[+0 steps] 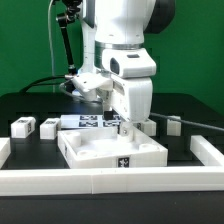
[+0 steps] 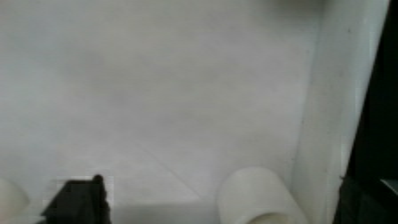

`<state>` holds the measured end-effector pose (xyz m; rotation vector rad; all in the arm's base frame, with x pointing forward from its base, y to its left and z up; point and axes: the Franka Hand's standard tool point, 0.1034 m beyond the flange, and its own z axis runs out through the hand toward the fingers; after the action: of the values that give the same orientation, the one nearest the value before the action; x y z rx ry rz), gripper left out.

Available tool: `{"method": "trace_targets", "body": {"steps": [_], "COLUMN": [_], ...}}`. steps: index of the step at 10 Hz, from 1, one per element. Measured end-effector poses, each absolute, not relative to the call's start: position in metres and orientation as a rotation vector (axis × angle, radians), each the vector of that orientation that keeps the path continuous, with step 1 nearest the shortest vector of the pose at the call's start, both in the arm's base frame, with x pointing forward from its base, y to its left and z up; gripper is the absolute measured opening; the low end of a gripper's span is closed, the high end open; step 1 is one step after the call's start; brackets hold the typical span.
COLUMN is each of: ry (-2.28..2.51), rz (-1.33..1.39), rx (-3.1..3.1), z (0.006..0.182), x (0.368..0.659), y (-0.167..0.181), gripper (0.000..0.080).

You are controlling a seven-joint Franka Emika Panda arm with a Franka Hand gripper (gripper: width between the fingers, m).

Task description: Assemble square table

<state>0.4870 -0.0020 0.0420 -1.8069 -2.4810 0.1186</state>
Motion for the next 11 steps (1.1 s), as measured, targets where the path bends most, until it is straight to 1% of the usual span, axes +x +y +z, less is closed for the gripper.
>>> {"method": "trace_targets", "body": {"steps": [3, 6, 8, 11], "ry": [-2.478, -2.459, -2.432, -2.388], "rz": [0.124, 0.142, 0.155, 0.165], "rx": [-1.806, -1.8, -1.806, -1.812], "z": [0.043, 0.038, 0.031, 0.011], "x": [0.486, 0.471, 0.46, 0.45], "y": [-0.003, -0.006, -0.015, -0.023], "gripper": [0.065, 0.065, 0.065, 0.065]}}
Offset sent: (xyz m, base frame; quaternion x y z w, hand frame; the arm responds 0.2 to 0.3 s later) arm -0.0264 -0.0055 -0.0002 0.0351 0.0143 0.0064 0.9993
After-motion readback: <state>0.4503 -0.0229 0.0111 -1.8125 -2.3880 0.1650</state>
